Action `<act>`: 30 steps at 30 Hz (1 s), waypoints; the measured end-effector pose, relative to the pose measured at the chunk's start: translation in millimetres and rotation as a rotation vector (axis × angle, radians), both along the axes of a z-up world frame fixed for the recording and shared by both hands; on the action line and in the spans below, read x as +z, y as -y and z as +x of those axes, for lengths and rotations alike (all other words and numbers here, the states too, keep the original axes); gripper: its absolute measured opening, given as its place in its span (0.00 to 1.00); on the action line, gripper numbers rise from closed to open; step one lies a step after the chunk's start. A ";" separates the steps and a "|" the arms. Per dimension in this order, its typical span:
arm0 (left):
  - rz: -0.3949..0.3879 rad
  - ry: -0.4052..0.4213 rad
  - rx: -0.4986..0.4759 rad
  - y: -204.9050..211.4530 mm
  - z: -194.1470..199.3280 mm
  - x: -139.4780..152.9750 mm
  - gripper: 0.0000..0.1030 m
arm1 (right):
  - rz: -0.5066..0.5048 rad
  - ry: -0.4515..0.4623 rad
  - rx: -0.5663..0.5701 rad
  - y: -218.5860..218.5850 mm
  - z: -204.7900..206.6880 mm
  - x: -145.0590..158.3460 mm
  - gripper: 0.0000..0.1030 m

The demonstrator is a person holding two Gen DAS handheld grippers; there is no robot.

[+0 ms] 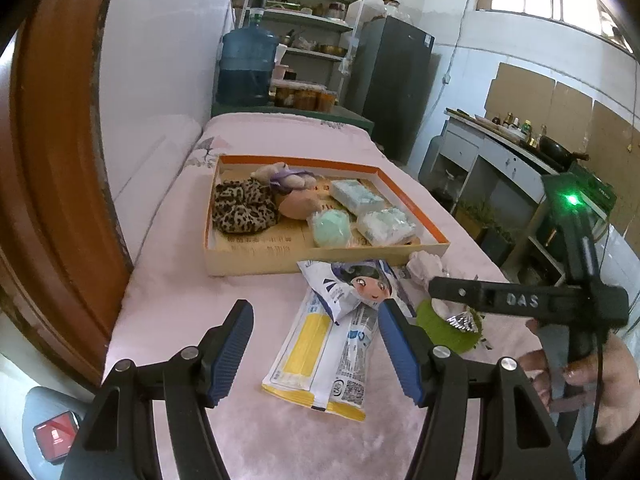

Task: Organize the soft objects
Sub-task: 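Grasp the white bunny plush with the right tool, lifting it from the green ring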

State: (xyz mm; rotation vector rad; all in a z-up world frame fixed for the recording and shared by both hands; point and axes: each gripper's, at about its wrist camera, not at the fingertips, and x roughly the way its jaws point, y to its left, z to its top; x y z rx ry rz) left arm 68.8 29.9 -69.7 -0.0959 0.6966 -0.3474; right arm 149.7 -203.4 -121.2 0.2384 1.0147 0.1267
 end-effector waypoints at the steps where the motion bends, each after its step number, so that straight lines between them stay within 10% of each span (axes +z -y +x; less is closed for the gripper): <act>1: 0.000 -0.004 -0.003 0.1 1.7 -1.9 0.63 | 0.007 -0.007 -0.002 0.8 2.9 -2.7 0.73; 8: -0.004 -0.021 -0.043 5.3 8.4 -15.3 0.63 | 0.031 -0.023 -0.001 3.7 18.0 -14.7 0.73; 15: 0.002 -0.043 -0.078 11.9 12.9 -26.2 0.63 | 0.047 0.017 -0.011 9.7 19.3 -9.5 0.44; 30: 0.004 -0.065 -0.103 14.3 11.9 -35.1 0.63 | 0.257 0.158 -0.022 27.2 3.3 26.5 0.42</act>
